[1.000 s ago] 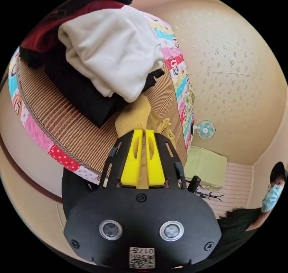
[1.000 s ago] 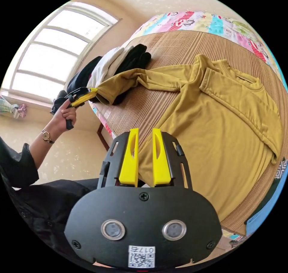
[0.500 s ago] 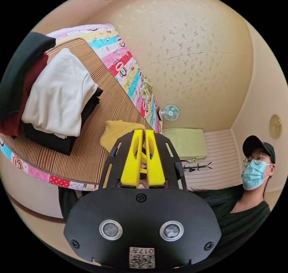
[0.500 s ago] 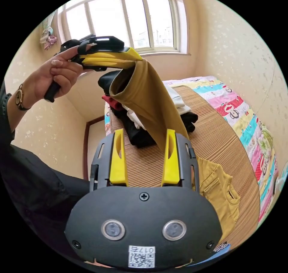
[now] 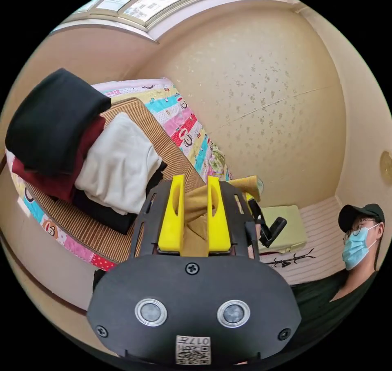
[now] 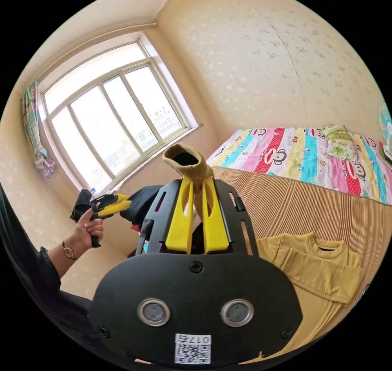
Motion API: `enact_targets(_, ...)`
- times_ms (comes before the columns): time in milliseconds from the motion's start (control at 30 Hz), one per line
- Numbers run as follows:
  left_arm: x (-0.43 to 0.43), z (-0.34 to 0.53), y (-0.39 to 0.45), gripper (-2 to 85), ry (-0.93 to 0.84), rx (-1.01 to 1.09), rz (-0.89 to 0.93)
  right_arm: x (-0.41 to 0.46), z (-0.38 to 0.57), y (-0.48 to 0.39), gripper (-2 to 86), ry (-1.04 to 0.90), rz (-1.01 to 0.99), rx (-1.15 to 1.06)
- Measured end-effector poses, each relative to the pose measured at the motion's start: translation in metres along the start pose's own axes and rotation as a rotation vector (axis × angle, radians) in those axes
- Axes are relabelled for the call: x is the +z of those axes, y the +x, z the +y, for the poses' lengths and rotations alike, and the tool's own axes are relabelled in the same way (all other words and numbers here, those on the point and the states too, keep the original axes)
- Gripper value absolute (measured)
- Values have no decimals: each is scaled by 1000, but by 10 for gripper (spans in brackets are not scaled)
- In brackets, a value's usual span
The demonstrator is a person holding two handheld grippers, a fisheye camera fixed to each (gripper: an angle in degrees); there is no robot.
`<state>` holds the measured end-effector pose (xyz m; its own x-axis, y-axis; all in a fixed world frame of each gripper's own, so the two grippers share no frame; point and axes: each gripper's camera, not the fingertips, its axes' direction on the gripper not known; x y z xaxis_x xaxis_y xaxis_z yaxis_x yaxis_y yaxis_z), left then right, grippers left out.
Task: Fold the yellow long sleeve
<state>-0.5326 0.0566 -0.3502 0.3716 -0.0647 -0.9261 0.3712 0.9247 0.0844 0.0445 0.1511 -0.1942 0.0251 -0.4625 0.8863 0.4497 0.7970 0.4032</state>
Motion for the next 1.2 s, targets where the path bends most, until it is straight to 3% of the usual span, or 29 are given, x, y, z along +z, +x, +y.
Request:
enact_targets(133,83,39,-9,88,-230,17,-71,-90,3,136,37,68,156,152)
enact_targets(333,227,126,-37,89,-665,98,-143,-168,124,345,53,-270,504,615)
enact_targets(533,271,191,-77,133,-1055,247,-390,-259,200,348,88,-602,535,637)
enact_targets(767,305,207,-126,160,-1328,148,-383,-300,284,339,133,-1078,173,718)
enact_targets(833,321,206,-136,147,-1394,153,-401,-305,292,346,144,-1107,150,720)
enact_targets(967,341,191,-148,56,-1516,157,-334,-314,269,383,137,-961,24,827)
enact_targets(1100,325,160,-137,45,-1582,170,-214,-305,263,377,70,-1157,-112,718)
enact_targets(1200,286,124,-119,42,-1539,116,-54,-354,226,362,44,-1011,-361,704)
